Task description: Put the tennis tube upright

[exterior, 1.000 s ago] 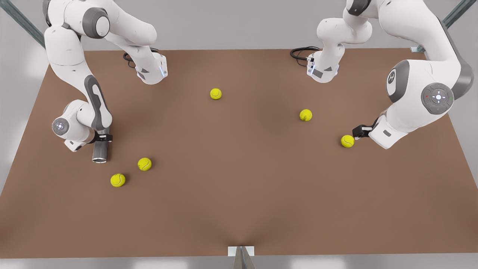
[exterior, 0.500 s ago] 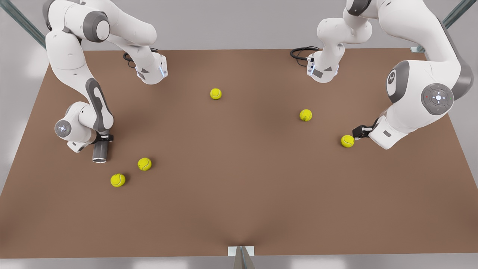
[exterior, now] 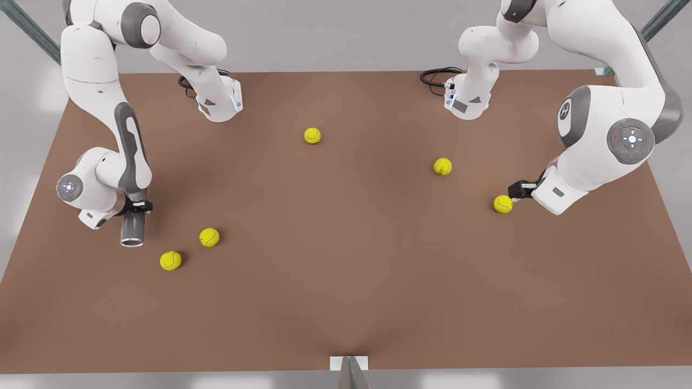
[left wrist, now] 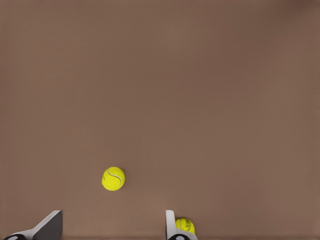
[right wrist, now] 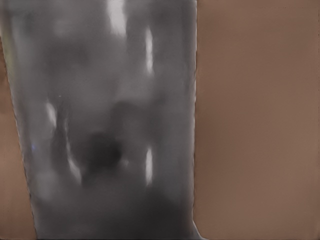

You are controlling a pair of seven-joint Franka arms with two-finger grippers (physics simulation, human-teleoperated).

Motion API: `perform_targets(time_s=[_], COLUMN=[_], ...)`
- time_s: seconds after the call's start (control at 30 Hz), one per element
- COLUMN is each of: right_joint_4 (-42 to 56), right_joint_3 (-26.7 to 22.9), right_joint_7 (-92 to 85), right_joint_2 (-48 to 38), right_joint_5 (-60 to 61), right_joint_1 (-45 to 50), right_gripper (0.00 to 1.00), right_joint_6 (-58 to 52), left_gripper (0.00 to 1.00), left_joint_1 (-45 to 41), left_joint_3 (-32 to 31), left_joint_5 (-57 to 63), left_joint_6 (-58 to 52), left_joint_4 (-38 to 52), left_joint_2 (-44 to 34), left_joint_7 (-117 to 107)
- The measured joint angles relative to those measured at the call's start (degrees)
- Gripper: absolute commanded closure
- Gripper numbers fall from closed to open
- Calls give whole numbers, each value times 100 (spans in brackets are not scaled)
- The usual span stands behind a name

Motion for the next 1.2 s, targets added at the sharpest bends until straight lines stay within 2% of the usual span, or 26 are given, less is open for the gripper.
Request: perform_targets(time_s=[0.13, 0.27, 0.37, 0.53, 0.7, 0.87, 1.0, 1.2], right_joint_4=[897, 2169, 3063, 4481, 4768, 4917, 5360, 5363], right_joint_3=[32, 37, 128, 297, 885, 1094, 1137, 1133], right_joint_7=[-134, -263, -365, -594, -966, -1261, -1260, -765], right_joint_2=[-151, -21, 318, 1457, 2024, 2487, 2934, 3175], right_joint_5=[-10, -27, -134, -961, -1906, -2093, -1722, 36], right_joint_1=[924, 2476, 3355, 4574, 4733, 4912, 5093, 5126], right_gripper=[37, 37, 37, 37, 37, 37, 37, 37], right_joint_6=[-450, -984, -1407, -1759, -1438, -983, -792, -701], left_gripper=[0, 0, 0, 0, 0, 0, 0, 0], left_joint_1=[2, 2, 2, 2, 2, 2, 2, 2], left_joint_3=[-1, -1, -1, -1, -1, -1, -1, -1], left_joint_5=[-3, -5, -5, -4, -8, -7, -6, -5], left_joint_6=[16, 28, 35, 42, 49, 53, 54, 55], left_joint_4=[2, 7, 8, 9, 9, 5, 4, 3], left_joint_2=[-4, -7, -7, 1, 18, 19, 22, 27], left_joint_7=[-23, -42, -55, -71, -85, -97, -104, -113])
